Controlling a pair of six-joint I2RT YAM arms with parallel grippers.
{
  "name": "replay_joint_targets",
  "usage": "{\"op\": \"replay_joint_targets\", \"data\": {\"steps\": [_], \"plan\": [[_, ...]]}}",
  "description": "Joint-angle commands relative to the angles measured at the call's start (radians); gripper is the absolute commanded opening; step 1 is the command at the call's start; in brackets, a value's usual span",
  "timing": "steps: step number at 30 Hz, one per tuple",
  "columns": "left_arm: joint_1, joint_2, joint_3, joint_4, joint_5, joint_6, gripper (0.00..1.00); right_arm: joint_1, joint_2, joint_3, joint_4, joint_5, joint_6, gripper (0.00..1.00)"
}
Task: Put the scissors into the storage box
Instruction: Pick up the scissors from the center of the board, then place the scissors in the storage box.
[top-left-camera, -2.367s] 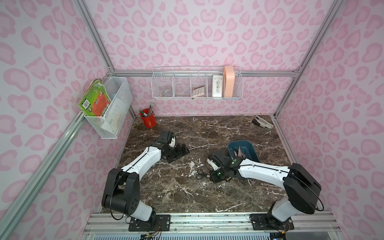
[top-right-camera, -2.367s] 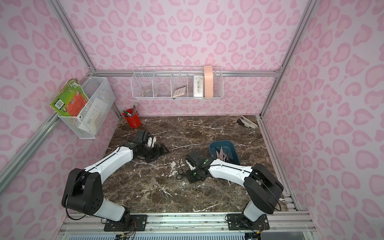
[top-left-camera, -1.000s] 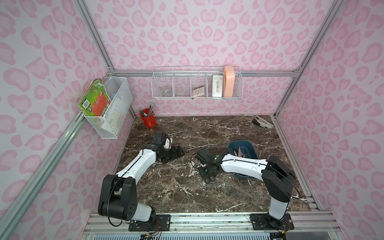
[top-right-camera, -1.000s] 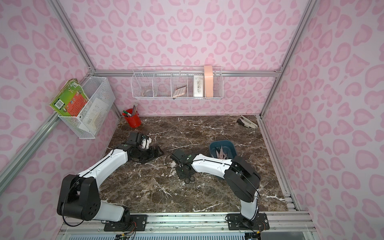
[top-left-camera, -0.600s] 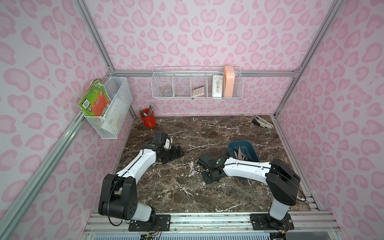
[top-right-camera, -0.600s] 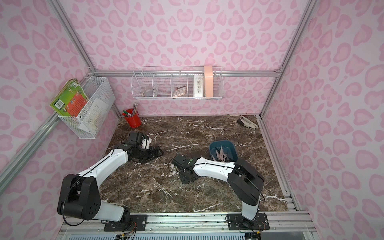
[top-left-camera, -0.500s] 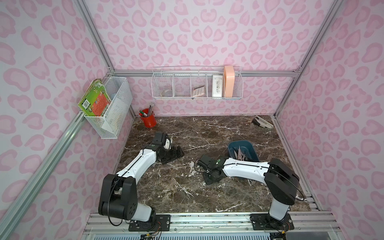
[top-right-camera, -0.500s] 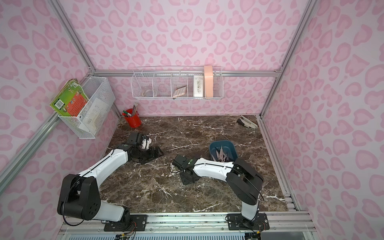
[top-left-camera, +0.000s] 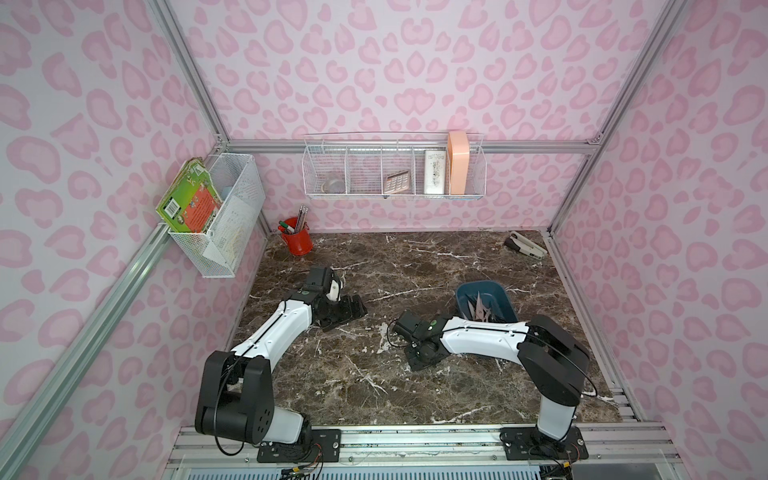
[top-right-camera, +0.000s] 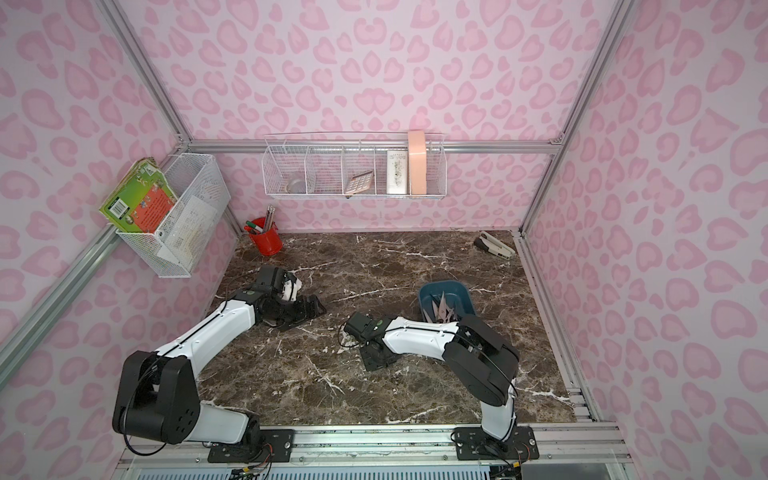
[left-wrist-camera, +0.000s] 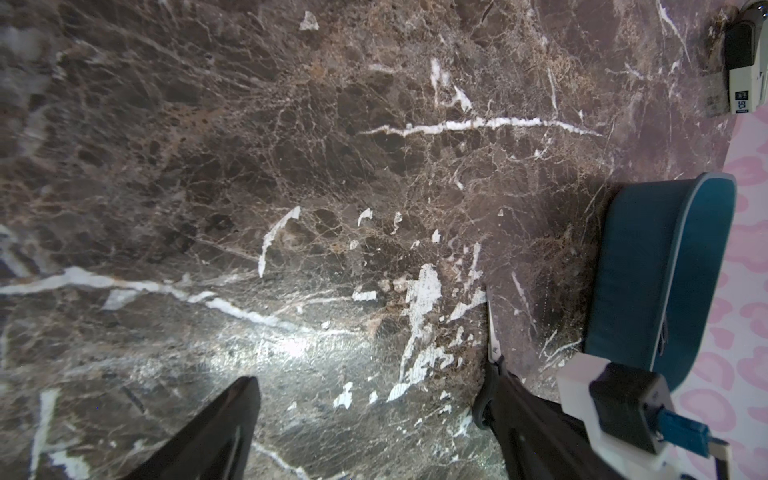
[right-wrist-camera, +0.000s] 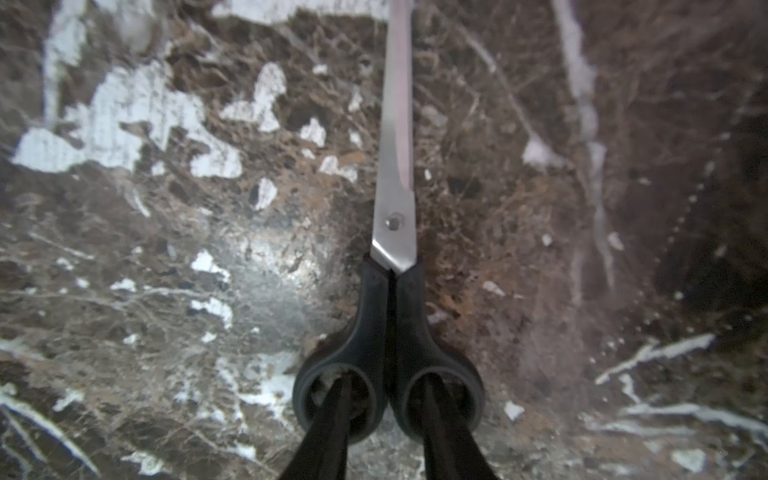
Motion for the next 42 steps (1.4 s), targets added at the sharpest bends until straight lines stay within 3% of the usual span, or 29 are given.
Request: {"op": "replay_joint_targets", "data": {"steps": [1,10,13,27,35,42], "plan": [[0.0,-0.008,-0.002,-0.003,-0.005,0.012,0.93,-0.004,0.012,-0.003,-0.013,0.007,0.002,0.29],[0.002,-0.019,-0.006,-0.005,-0.01,0.01,0.93,-0.017,0.011,-0.012,-0.002,0.011,0.002,0.11],[0.002,-0.02,-0.01,-0.005,-0.013,0.01,0.93,-0.021,0.0,0.002,-0.015,0.021,-0.003,0.0],[0.005,-0.016,-0.015,-0.004,-0.03,0.019,0.93,-0.119,-0.219,0.065,-0.139,0.065,-0.015,0.0],[0.007,-0.006,-0.012,-0.002,-0.025,0.02,0.93,-0.336,-0.391,-0.018,-0.248,0.079,-0.134,0.0],[0.006,-0.019,-0.015,-0.003,-0.037,0.025,0.93,-0.587,-0.434,-0.165,-0.143,0.023,-0.19,0.0]]}}
